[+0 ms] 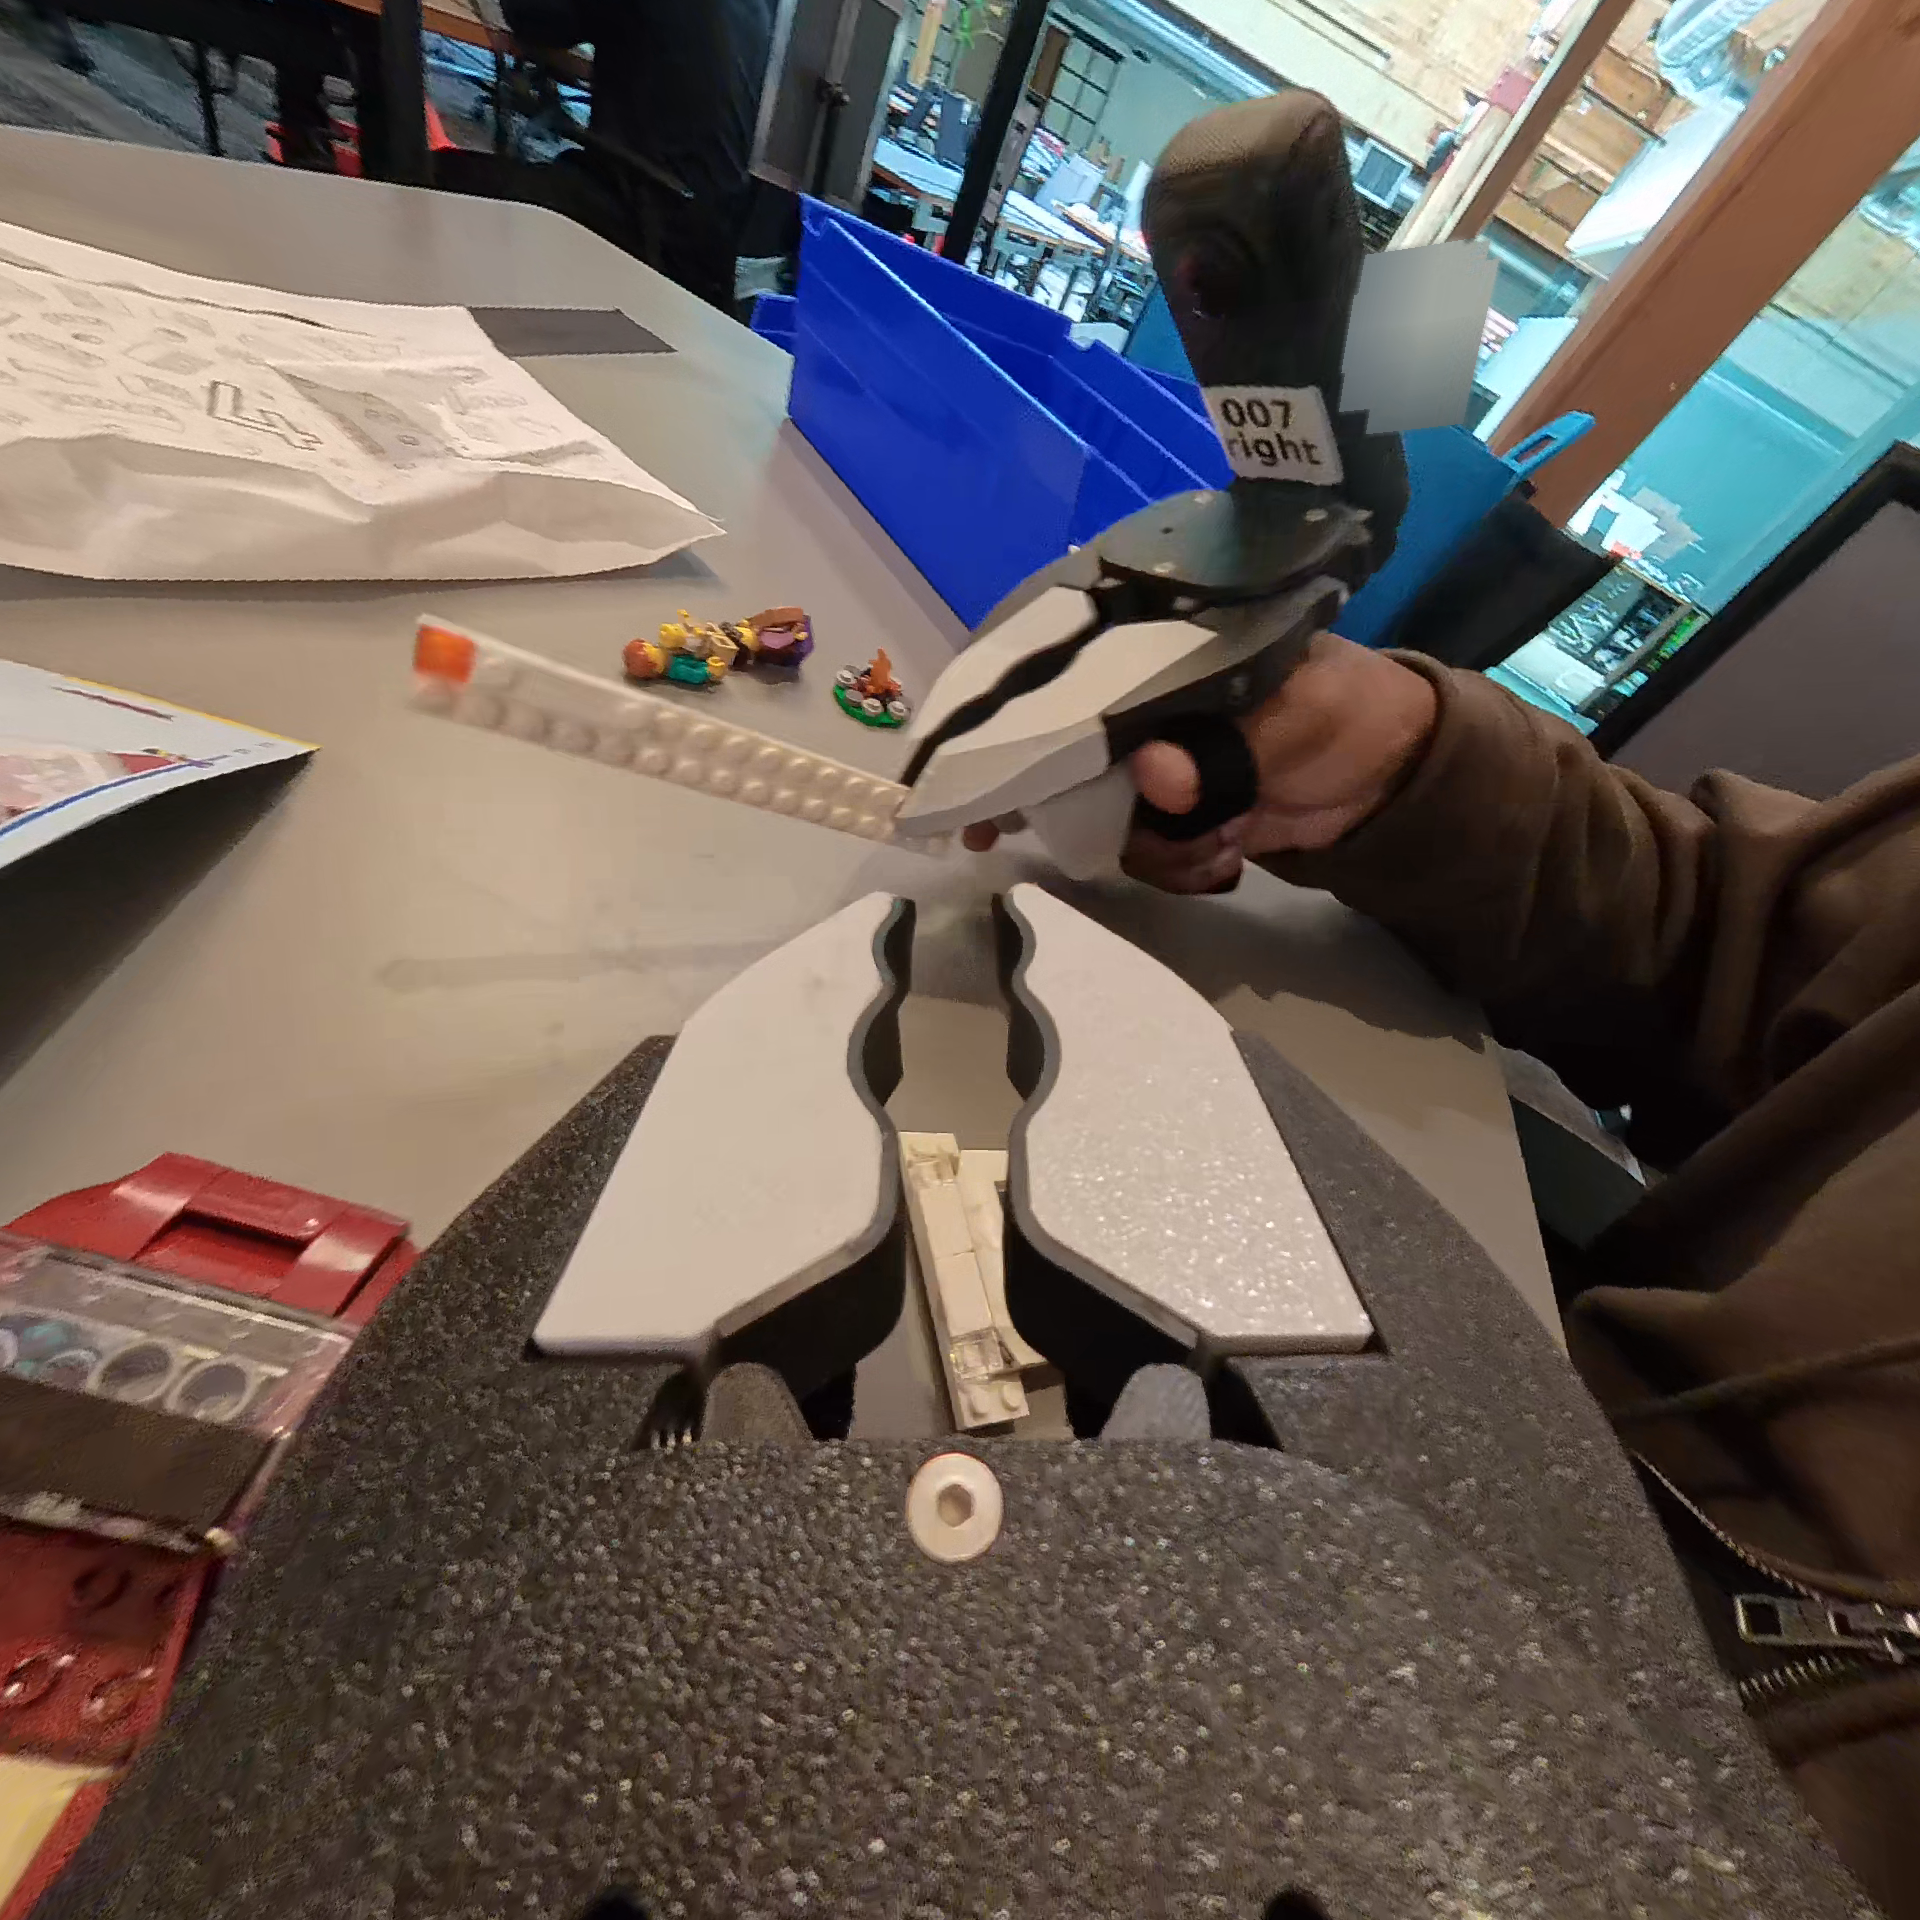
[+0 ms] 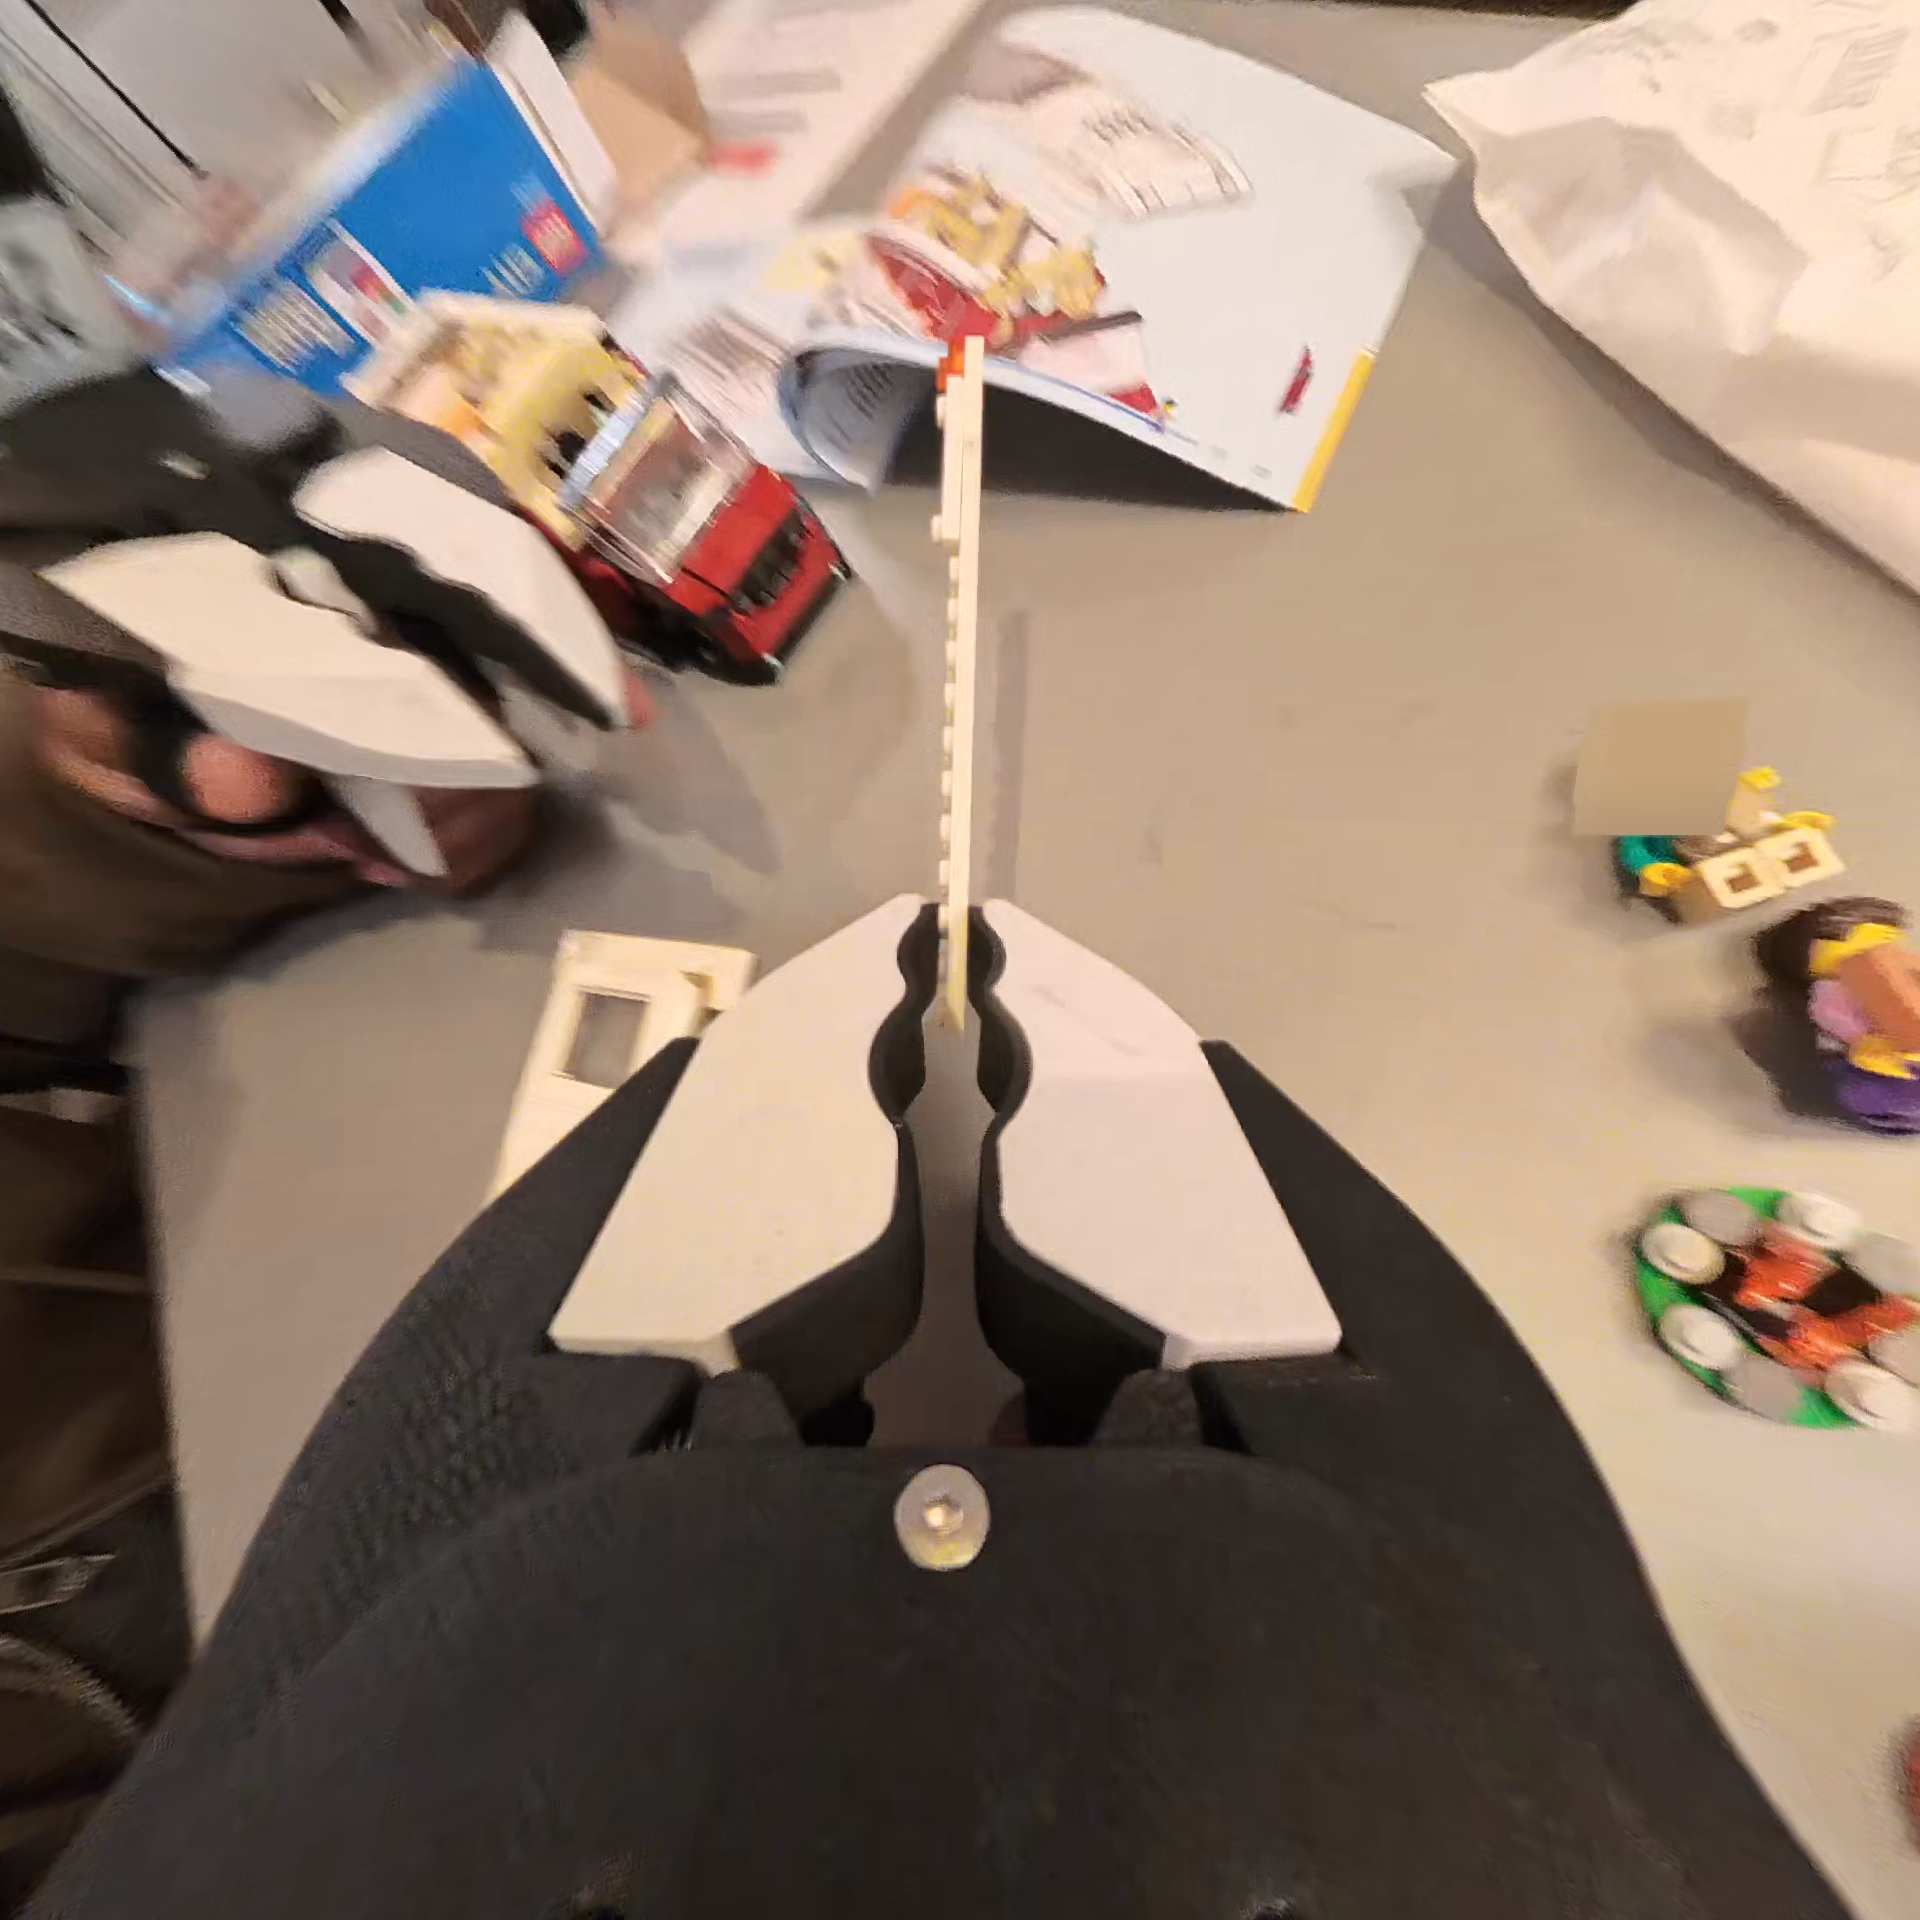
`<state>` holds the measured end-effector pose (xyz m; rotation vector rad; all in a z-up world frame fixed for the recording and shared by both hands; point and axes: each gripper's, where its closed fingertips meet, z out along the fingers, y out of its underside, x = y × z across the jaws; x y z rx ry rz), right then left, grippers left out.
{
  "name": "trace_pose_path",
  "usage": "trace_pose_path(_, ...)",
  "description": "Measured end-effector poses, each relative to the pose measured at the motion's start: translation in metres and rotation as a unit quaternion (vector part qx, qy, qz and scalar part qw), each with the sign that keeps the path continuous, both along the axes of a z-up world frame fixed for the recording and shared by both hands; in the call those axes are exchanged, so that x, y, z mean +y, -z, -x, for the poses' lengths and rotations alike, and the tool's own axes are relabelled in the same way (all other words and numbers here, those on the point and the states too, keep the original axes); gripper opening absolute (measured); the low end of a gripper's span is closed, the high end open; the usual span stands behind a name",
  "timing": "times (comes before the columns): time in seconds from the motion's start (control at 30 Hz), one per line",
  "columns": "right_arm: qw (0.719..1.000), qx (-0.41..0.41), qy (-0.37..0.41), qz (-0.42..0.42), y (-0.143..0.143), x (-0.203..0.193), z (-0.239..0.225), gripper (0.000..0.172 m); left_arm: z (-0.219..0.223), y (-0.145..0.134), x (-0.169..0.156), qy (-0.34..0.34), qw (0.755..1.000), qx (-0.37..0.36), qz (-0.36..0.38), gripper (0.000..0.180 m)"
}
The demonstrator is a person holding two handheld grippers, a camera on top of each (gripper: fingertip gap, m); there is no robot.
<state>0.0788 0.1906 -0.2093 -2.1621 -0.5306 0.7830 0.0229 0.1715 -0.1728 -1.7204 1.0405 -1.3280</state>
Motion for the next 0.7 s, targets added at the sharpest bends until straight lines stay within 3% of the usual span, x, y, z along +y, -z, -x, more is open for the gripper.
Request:
trace_pose_path(0.23, 0.976, 0.189, -0.109, 0.024, -0.032, -0.03, 0.052, 0.005, 0.01, -0.005, 0.025, -0.068, 0.997, -0.026, 0.034, 0.033)
trace_pose_path(0.3, 0.969, 0.212, -0.124, 0.032, -0.034, -0.036, 0.06, 0.005, 0.01, -0.011, 0.023, -0.056, 0.996, -0.053, 0.05, 0.031)
trace_pose_path(0.4, 0.964, 0.229, -0.128, 0.039, -0.034, -0.037, 0.065, 0.005, 0.01, -0.022, 0.015, -0.025, 0.993, -0.093, 0.061, 0.009)
trace_pose_path(0.7, 0.951, 0.255, -0.169, 0.034, -0.04, -0.048, 0.075, 0.005, 0.008, -0.031, 0.008, 0.003, 0.987, -0.133, 0.091, 0.016)
